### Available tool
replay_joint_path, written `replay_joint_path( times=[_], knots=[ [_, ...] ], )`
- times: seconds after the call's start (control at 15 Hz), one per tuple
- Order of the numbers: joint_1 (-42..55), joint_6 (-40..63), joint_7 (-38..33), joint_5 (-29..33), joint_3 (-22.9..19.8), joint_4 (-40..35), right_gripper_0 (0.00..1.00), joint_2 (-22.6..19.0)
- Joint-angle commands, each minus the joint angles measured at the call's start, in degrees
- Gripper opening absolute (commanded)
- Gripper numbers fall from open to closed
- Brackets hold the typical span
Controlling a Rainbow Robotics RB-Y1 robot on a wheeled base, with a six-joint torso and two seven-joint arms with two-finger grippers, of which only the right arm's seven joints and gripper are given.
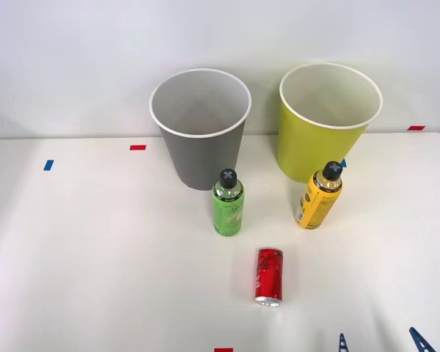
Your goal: Put cans in the gray bin, plastic bottles in the light green bin
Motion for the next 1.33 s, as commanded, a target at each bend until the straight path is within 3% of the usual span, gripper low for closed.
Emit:
replay_joint_path(
  times=[0.07,1.33],
  knots=[
    [0.0,0.0,0.0,0.0,0.0,0.0,1.00,0.0],
    [0.0,0.0,0.0,0.0,0.0,0.0,1.00,0.0]
  ],
)
